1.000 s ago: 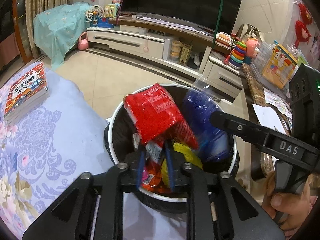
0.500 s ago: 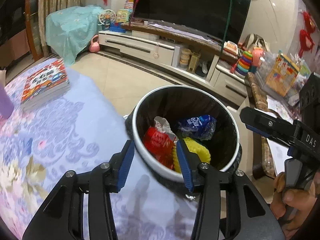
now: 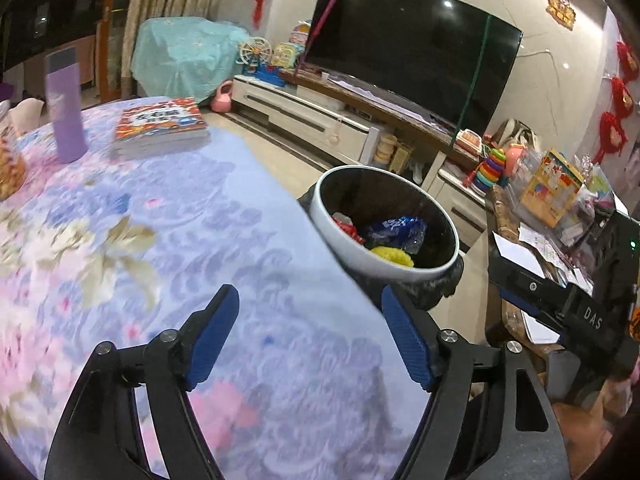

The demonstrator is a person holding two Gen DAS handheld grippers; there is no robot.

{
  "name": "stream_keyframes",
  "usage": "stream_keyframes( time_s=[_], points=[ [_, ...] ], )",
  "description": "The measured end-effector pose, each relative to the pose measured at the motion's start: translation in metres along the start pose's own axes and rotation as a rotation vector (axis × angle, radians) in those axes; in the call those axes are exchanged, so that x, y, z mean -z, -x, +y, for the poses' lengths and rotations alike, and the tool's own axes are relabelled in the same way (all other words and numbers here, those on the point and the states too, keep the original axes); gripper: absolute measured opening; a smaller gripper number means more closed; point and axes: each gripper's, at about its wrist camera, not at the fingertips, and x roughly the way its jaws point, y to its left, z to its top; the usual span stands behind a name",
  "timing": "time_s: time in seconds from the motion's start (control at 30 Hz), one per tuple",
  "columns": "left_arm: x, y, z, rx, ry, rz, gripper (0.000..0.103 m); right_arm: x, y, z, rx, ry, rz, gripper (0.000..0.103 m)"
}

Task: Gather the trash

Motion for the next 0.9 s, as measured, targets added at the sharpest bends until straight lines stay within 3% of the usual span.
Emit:
stream_keyframes(
  time_s=[0.33,0.5,0.6,0.67,0.77,0.9],
  points=[
    [0.043,0.049,0.015,-0.045,0.007,-0.113,0.087,0.047,0.038,0.033,0.105,0.151,-0.168,0.103],
    [0.055,0.073,0.016,-0.073,-0.012,-0.199,0.089,0.072,0.061,0.055,0.208,0.316,-0.334,0.103],
    [0.057,0.094,0.014,-0.089,-0.020,-0.287,0.089,0.078,0.070,0.064,0.195,0.373,-0.366,0.103],
    [0.056,0.105,0.010,-0.117,-0.042,-0.345,0.100,0.076,0.083,0.071,0.162,0.383,-0.393,0.103],
    [0.060,0.117,0.007,-0.173,-0.062,-0.412,0.103,0.074,0.104,0.080,0.122,0.370,-0.447,0.103],
    [0.070,0.119,0.008,-0.195,-0.061,-0.431,0.103,0.083,0.119,0.091,0.117,0.399,-0.515,0.103]
  ],
)
